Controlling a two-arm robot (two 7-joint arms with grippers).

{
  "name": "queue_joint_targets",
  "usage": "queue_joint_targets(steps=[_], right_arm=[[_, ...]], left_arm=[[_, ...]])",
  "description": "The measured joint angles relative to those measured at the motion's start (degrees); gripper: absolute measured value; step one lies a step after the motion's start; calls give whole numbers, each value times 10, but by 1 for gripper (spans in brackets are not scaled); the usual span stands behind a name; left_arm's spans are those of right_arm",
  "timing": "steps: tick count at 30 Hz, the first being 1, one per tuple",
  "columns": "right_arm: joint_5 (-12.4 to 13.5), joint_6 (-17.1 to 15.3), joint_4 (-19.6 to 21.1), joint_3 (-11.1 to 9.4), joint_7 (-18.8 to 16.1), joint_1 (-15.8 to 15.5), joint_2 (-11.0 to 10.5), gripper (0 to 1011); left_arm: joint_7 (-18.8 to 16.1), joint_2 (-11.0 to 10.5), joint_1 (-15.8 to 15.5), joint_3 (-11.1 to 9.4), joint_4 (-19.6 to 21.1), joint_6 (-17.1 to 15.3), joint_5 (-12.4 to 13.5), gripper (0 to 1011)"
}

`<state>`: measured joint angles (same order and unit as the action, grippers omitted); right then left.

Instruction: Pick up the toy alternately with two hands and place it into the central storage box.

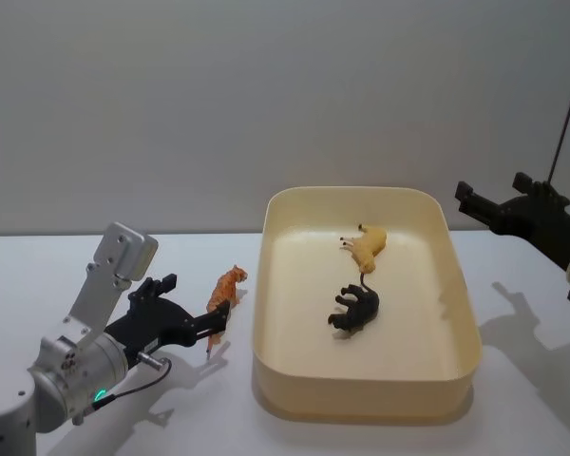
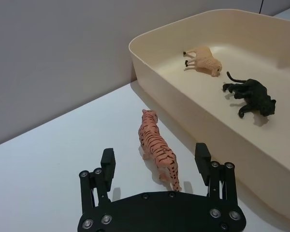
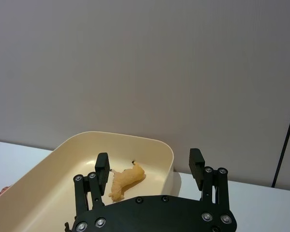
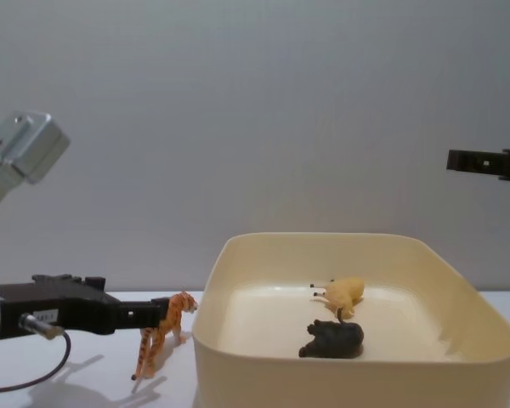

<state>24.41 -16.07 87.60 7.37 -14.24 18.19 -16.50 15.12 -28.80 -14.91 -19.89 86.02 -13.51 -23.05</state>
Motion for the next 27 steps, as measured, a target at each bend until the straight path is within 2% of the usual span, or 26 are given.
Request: queue_joint_targets(steps=[12, 26, 27], right_arm=[[1, 0, 1, -1, 1, -1, -1, 1001], [0, 0, 1, -1, 1, -1, -1, 1001], [1, 0, 1, 0, 1, -1, -1, 1001]], left_arm=[[68, 21, -50, 0, -83, 6, 17, 1001], [103, 44, -91, -5, -149, 7, 32, 1002], [105, 45, -94, -5, -153, 6, 33, 980]])
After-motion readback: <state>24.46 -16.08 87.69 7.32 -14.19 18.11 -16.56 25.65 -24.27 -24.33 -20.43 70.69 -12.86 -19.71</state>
